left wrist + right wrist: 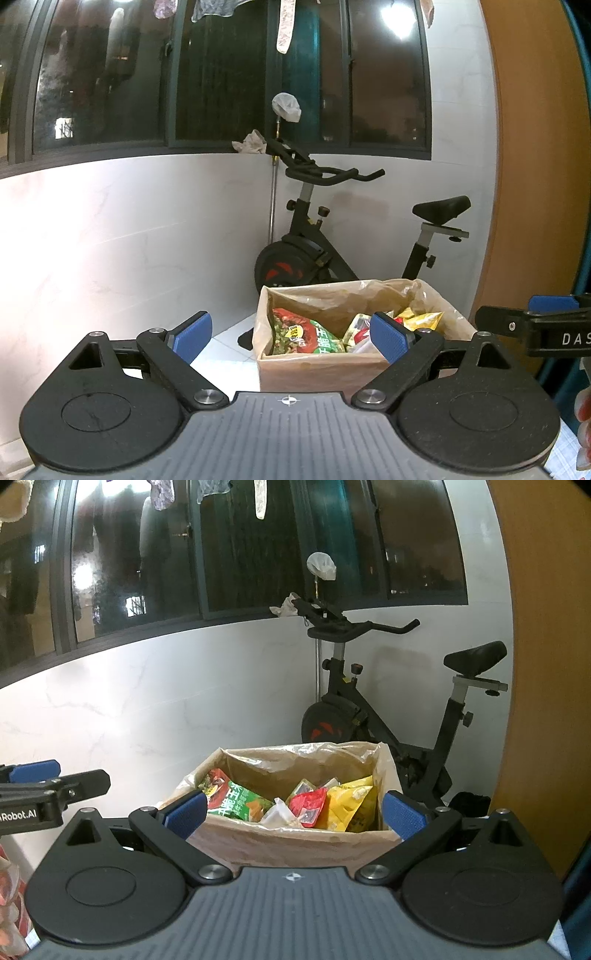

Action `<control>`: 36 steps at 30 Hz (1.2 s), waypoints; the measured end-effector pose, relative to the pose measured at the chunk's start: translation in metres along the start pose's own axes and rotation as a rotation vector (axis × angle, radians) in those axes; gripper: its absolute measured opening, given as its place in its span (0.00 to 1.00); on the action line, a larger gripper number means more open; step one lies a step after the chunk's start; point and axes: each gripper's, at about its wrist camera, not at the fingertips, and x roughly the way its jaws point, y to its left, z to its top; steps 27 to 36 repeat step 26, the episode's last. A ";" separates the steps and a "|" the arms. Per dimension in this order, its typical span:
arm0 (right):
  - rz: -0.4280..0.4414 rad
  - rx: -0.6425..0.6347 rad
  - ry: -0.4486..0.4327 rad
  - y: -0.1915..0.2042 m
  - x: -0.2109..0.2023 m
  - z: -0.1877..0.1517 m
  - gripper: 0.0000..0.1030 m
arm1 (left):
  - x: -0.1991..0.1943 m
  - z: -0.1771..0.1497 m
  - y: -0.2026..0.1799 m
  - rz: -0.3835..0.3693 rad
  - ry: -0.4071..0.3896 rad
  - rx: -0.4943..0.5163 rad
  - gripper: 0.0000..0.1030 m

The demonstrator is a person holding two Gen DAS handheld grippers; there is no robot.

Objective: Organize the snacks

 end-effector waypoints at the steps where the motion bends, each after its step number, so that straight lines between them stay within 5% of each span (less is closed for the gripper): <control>1: 0.000 0.000 0.000 0.000 0.000 0.000 1.00 | 0.000 0.000 -0.001 0.001 0.000 -0.003 0.91; 36: 0.004 -0.010 0.007 -0.001 -0.002 0.001 1.00 | 0.001 -0.003 -0.005 0.001 0.025 -0.044 0.91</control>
